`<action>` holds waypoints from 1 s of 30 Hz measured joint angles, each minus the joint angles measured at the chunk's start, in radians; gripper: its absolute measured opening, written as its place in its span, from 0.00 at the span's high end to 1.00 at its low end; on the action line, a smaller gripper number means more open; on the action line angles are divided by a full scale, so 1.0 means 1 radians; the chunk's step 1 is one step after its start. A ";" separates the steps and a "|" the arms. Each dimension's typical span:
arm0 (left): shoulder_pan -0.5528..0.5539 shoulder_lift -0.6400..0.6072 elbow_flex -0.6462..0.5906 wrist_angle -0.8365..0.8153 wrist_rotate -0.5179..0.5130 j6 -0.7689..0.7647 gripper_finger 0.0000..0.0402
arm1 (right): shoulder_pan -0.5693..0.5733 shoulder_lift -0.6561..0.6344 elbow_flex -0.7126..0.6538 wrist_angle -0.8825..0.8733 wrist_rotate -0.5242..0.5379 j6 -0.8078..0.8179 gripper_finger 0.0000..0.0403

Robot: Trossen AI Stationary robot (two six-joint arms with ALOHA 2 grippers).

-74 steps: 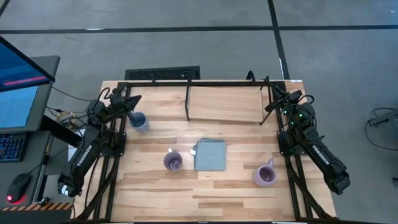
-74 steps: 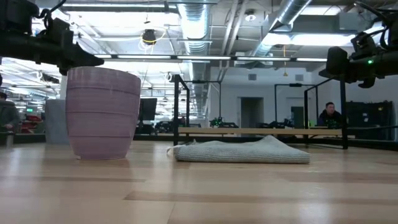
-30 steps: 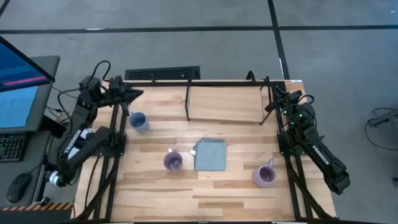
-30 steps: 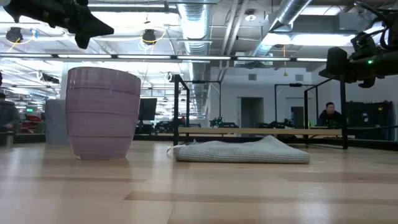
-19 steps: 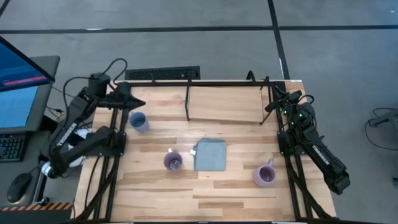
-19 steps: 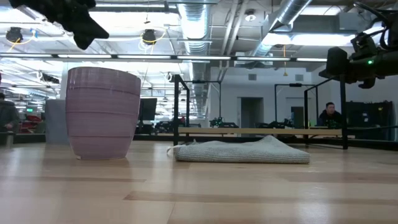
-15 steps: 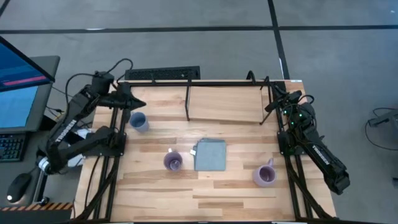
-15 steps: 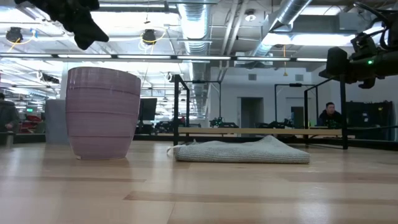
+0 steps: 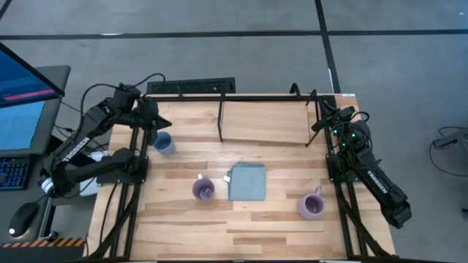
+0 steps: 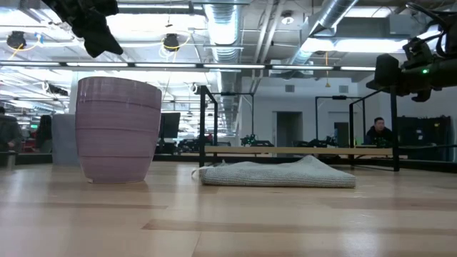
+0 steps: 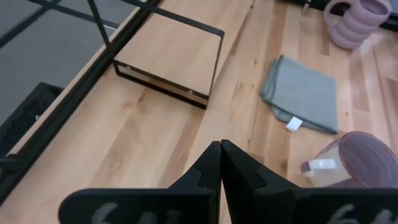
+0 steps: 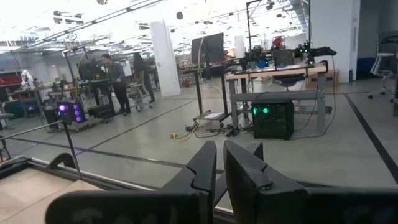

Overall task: Stack small to large cups/mugs on shelf
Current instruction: Put the light blue cup on the shelf

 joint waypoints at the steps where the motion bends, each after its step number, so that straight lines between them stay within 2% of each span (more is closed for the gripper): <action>1: 0.000 0.000 0.000 0.000 -0.013 -0.005 1.00 | 0.000 0.000 0.000 0.000 0.000 0.000 0.86; 20: 0.000 0.003 0.000 0.000 -0.148 -0.024 1.00 | 0.000 0.000 0.000 0.000 0.000 -0.001 0.86; 30: 0.000 0.003 0.000 0.000 -0.154 0.017 1.00 | 0.000 0.000 0.000 0.000 -0.001 -0.001 0.86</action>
